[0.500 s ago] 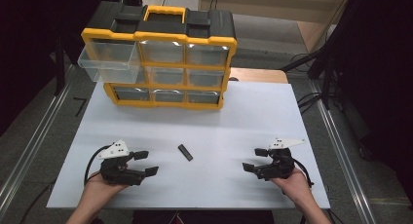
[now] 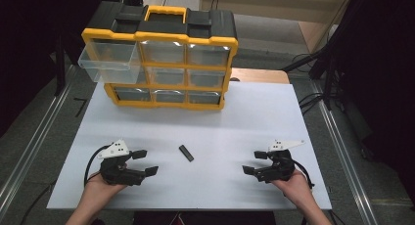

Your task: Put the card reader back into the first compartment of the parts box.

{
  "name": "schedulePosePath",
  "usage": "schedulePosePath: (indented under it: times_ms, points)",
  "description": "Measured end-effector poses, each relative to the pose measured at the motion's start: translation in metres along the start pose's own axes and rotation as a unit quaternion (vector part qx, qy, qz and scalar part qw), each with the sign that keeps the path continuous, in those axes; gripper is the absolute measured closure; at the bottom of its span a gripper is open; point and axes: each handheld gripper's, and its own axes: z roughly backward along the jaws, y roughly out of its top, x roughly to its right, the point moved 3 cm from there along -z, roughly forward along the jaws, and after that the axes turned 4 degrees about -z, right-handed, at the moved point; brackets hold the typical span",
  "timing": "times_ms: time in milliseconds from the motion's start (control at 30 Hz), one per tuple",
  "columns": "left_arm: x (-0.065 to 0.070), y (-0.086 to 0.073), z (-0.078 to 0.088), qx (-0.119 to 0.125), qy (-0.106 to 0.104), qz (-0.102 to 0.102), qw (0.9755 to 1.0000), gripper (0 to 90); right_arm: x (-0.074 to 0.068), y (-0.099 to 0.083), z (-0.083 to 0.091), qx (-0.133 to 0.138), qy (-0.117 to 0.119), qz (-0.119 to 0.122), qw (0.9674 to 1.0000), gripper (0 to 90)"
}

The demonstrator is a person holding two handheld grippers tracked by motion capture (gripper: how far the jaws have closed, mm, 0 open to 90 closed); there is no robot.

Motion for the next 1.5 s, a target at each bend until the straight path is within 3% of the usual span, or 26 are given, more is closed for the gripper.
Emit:
schedulePosePath:
  times_ms: [133, 567, 1500]
  points:
    - [0.002, 0.000, -0.002, -0.002, -0.006, 0.007, 1.0000, 24.0, 0.000, 0.000, 0.000, -0.003, 0.003, -0.001, 1.0000, 16.0]
    - [0.004, 0.000, -0.005, -0.012, 0.003, -0.011, 0.9999, 24.1, 0.002, -0.001, -0.002, -0.011, 0.006, -0.005, 0.9999, 16.6]
    - [-0.001, -0.002, -0.003, -0.011, 0.017, 0.005, 0.9998, 24.1, -0.008, 0.003, -0.011, -0.022, 0.023, 0.010, 0.9995, 17.2]
